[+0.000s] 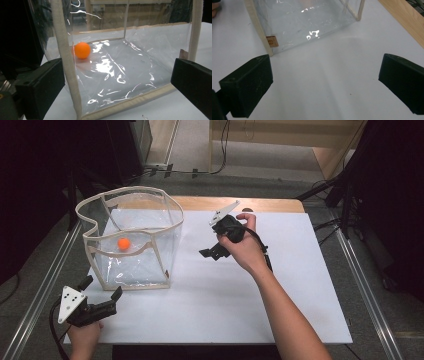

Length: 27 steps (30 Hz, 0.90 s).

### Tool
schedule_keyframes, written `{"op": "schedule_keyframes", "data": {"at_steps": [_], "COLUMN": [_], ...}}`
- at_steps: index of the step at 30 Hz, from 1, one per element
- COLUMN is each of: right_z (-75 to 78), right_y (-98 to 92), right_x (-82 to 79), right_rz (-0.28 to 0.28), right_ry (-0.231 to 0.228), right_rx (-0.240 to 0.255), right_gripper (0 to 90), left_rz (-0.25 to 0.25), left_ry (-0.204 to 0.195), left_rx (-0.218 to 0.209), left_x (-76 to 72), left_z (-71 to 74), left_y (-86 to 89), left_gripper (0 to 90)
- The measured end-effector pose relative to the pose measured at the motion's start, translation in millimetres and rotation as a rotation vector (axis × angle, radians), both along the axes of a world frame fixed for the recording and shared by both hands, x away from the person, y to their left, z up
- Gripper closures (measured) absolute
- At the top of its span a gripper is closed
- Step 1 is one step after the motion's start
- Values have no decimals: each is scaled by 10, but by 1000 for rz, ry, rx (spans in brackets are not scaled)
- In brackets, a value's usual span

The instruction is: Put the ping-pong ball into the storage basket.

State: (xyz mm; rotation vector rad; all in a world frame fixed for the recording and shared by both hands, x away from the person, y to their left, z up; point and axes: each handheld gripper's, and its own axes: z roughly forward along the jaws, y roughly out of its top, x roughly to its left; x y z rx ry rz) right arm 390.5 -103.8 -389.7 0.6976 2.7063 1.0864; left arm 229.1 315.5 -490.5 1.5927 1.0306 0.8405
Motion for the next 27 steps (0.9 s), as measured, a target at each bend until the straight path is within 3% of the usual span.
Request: {"op": "schedule_keyframes", "data": {"at_steps": [27], "right_z": [-392], "right_y": [-374], "right_x": [-215], "right_rz": [-58], "right_ry": [-1], "right_rx": [34], "right_gripper": [0], "left_rz": [2], "left_ry": [1], "left_rx": [1], "left_x": [-1], "left_z": [0], "left_y": [0], "left_gripper": [0]}}
